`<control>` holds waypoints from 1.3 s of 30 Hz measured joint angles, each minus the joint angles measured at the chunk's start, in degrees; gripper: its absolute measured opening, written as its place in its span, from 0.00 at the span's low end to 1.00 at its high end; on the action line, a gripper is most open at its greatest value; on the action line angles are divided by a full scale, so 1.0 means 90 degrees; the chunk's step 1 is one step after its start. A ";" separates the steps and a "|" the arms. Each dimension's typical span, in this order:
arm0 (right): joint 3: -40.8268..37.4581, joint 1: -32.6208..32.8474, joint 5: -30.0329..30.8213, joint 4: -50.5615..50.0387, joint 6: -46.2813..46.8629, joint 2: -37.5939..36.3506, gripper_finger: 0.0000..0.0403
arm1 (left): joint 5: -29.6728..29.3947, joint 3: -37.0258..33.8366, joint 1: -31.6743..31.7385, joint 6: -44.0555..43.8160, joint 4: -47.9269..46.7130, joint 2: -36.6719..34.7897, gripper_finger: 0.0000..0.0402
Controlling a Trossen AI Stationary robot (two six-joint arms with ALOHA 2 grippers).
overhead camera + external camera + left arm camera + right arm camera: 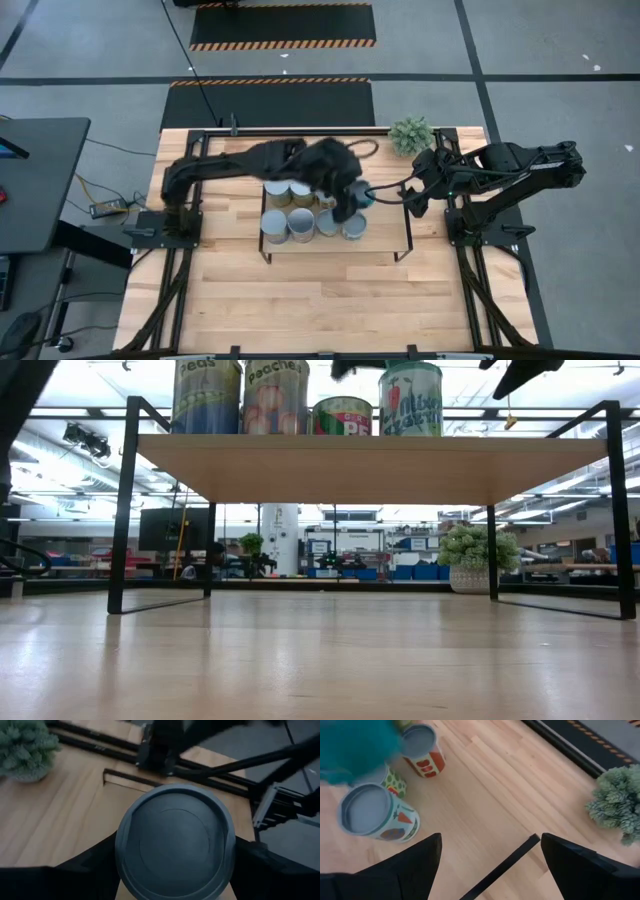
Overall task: Pick and place cans onto a shelf
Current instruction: Put the canned tuna on the shelf
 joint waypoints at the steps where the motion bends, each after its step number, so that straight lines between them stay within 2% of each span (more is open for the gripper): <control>1: 0.0000 -0.0002 0.0043 0.0000 -0.0036 0.0000 0.86 | 0.0143 -0.0002 0.0134 -0.0002 0.0064 0.0100 0.72; 5: 0.0000 -0.0030 0.0233 -0.0013 -0.0205 -0.0005 0.86 | 0.0516 0.0300 0.0402 0.0182 0.0116 0.0603 0.72; 12: 0.0000 -0.0173 0.0149 -0.0211 -0.0607 -0.0155 0.86 | 0.0498 0.0984 0.0554 0.0613 -0.0723 0.1200 0.72; 22: 0.0005 -0.0367 0.0239 -0.0058 -0.0652 -0.0359 0.86 | 0.0175 0.1010 0.0542 0.1435 -0.0863 0.1665 0.72; 31: 0.0005 -0.0367 0.0234 0.0084 -0.0641 -0.0347 0.86 | -0.0083 0.0956 0.0550 0.1392 -0.0900 0.1730 0.73; 39: 0.0005 -0.0367 0.0224 0.0095 -0.0656 -0.0347 0.86 | 0.0049 0.0954 0.0542 0.1423 -0.1320 0.1730 0.84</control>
